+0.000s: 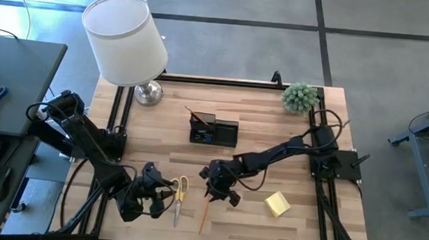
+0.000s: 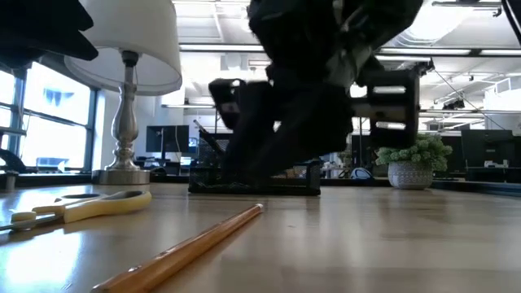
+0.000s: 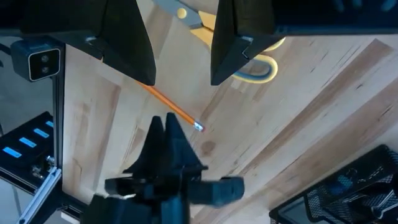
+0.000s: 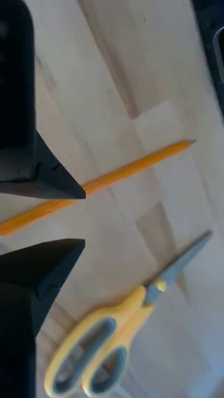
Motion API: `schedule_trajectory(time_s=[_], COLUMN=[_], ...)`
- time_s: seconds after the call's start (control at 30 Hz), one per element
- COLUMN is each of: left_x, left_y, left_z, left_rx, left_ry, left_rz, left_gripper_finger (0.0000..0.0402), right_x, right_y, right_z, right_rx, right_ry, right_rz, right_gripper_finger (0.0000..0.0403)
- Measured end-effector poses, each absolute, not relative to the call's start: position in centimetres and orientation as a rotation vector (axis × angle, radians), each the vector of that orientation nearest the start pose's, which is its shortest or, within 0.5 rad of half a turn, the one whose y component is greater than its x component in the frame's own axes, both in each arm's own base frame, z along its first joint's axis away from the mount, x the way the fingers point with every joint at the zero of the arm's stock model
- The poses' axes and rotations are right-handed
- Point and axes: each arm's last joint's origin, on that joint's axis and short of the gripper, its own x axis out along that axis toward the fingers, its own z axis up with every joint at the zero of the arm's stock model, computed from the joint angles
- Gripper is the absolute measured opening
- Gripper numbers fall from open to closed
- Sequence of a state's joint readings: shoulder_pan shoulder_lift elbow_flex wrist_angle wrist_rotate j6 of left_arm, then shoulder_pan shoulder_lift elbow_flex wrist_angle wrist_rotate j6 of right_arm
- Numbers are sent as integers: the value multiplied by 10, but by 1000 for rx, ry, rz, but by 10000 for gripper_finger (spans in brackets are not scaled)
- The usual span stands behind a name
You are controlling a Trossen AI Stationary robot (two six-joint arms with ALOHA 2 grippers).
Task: Pick and place office supplies into organizer
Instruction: Put the orange pencil into the desk organizer
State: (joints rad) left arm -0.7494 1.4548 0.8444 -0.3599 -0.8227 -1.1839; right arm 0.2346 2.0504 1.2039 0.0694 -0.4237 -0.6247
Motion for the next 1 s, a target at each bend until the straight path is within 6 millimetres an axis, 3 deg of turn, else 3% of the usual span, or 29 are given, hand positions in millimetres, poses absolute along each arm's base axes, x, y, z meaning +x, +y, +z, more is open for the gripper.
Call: schedule_trajectory(time_s=[0.27, 0.73, 1.0], left_x=[215, 216, 216], left_y=[-171, -171, -171], left_z=[202, 202, 202], left_rx=[-453, -453, -456], left_ry=[527, 527, 525], left_rz=[433, 435, 434], left_gripper_finger=[143, 143, 143], right_x=[398, 398, 400], right_y=[103, 98, 98], right_z=[115, 111, 94], right_rx=[-463, -472, -468], right_ry=[601, 534, 541], right_rz=[886, 860, 864], right_gripper_finger=[87, 83, 83])
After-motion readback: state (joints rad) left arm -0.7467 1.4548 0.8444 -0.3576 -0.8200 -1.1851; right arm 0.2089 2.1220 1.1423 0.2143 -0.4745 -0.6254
